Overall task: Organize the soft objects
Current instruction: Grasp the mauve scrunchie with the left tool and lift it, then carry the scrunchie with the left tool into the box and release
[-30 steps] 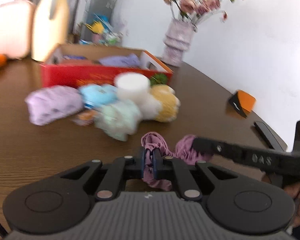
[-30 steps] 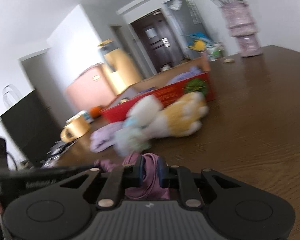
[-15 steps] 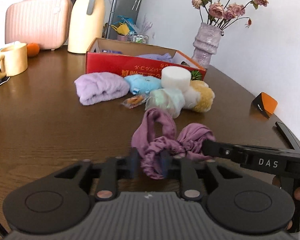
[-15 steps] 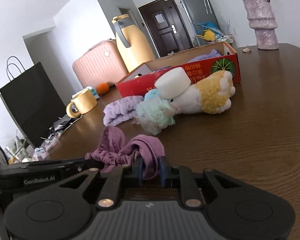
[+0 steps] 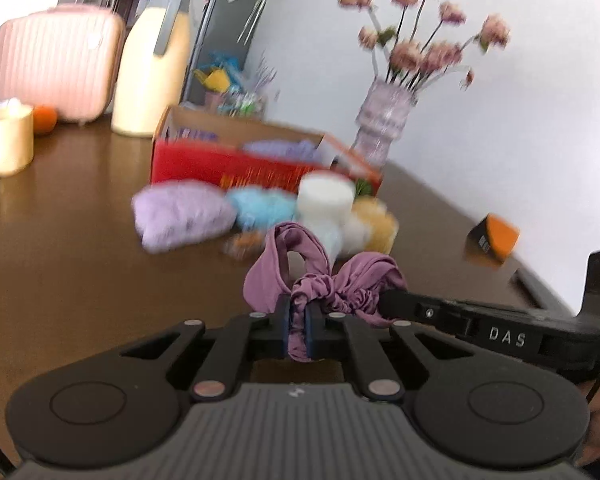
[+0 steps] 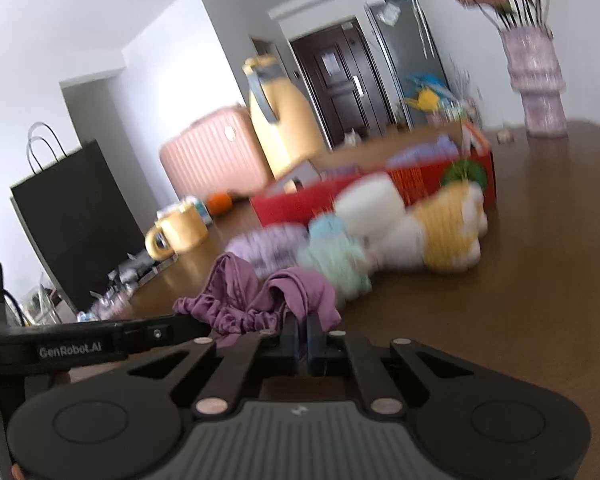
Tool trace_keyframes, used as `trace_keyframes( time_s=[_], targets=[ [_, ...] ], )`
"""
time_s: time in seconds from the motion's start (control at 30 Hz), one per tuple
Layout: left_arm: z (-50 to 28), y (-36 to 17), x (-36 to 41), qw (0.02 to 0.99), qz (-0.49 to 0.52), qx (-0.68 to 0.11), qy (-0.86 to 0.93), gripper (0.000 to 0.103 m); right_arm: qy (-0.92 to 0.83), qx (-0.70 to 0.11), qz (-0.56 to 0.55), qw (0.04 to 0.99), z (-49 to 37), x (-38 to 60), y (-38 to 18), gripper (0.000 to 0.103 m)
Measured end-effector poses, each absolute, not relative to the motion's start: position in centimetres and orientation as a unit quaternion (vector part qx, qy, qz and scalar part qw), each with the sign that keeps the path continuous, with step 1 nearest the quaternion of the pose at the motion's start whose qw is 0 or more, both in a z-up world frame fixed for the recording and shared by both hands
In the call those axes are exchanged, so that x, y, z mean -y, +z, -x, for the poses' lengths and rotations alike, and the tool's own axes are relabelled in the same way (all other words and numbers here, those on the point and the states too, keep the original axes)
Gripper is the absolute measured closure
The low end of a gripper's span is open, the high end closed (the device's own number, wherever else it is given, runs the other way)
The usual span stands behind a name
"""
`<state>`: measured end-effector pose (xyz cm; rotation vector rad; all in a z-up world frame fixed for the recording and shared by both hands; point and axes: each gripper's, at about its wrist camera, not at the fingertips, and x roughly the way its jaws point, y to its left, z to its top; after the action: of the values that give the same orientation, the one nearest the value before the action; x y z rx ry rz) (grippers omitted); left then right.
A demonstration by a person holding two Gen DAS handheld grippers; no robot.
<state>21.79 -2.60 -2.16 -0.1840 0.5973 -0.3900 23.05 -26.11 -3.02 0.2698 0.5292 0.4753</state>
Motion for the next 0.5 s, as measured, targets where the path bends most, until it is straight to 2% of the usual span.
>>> trace_keyframes(
  time_s=[0.13,0.27,0.33,0.5],
  targets=[
    [-23.4,1.1,1.8,0.939,0.098,-0.25,-0.214,0.096,0.246,-0.217,-0.12,0.937,-26.1,26.1,1.0,0.099],
    [-28.8,5.3,1.1,0.949,0.094,-0.21,-0.215,0.095,0.252,-0.205,-0.111,0.939,-32.8,25.3,4.7,0.099],
    [-32.8,6.2,1.0,0.953,0.088,-0.209,-0.199,0.095,0.257,-0.223,-0.127,0.932,-37.5,24.8,5.5,0.099],
    [-42.7,5.7,0.3,0.945,0.096,-0.271,-0.159,0.095,0.241,-0.314,-0.159,0.905,-48.0,22.9,3.7,0.099]
  ],
)
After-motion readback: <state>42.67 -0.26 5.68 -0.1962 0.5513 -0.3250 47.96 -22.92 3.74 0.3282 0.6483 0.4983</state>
